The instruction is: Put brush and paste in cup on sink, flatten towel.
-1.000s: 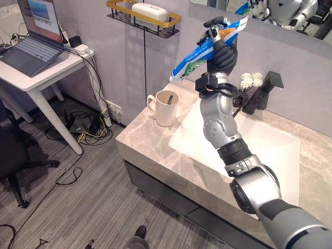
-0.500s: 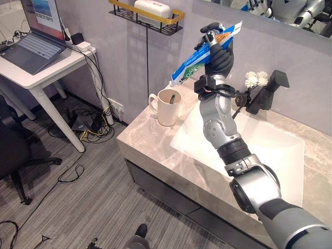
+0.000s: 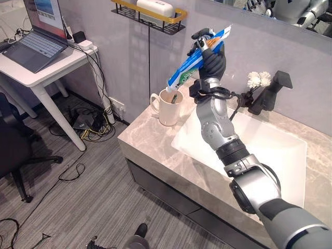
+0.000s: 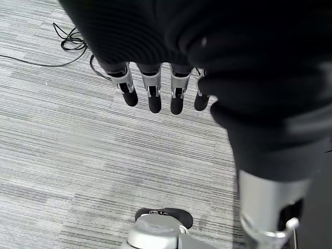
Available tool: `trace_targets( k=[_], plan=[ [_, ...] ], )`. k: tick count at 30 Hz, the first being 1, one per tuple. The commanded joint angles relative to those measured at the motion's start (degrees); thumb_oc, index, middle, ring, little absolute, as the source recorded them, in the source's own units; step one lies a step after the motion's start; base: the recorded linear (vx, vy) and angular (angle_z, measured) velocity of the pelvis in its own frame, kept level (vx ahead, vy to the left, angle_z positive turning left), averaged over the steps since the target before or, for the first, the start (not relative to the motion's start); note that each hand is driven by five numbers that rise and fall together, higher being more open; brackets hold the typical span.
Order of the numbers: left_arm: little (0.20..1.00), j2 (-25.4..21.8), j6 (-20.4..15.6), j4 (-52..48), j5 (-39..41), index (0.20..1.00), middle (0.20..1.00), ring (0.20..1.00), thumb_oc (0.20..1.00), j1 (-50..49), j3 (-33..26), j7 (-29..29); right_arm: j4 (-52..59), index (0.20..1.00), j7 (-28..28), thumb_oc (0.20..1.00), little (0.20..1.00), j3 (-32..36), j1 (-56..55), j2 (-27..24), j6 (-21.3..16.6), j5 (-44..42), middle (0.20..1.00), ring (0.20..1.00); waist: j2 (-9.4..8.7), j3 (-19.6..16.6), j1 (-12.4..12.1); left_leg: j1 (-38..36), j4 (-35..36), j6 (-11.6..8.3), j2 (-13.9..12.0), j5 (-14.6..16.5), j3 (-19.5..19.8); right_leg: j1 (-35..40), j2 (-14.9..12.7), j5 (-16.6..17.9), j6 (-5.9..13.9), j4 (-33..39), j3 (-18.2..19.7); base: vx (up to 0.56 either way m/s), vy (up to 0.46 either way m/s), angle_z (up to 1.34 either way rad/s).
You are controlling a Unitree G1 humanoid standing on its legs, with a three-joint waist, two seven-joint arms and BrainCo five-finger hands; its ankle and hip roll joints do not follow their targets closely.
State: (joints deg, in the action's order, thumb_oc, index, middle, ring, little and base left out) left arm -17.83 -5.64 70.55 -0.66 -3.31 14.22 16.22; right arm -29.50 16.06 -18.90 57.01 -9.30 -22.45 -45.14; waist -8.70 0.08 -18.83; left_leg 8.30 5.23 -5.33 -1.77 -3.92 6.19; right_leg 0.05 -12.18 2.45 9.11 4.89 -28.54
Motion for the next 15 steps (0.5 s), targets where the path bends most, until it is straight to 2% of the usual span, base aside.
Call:
trace_targets(
  k=[1,15],
  plan=[
    [1.000,-2.38,-1.40,3.31,-0.24,1.000,1.000,1.000,1.000,3.31,-0.07,2.48,1.53,0.200,-0.84,0.200,0.200,-0.47,4.40,-4.74,-1.99,2.60,0.200,0.200,-1.81,1.95,-2.60,1.47,-0.23,1.65,2.71,-1.27,-0.37,3.47,-3.85,12.75,3.56,0.11,4.23,0.00,0.000,0.00],
    [1.000,-2.09,-1.12,5.09,0.87,1.000,1.000,1.000,1.000,5.52,-0.43,4.29,-1.34,0.200,1.14,0.200,0.200,-2.79,5.97,-4.03,-1.22,7.29,0.200,0.200,-3.38,2.77,-2.24,2.75,-0.23,1.71,2.85,-1.27,-0.73,2.06,-3.91,13.61,3.68,0.11,4.92,0.00,0.001,0.00]
  ],
)
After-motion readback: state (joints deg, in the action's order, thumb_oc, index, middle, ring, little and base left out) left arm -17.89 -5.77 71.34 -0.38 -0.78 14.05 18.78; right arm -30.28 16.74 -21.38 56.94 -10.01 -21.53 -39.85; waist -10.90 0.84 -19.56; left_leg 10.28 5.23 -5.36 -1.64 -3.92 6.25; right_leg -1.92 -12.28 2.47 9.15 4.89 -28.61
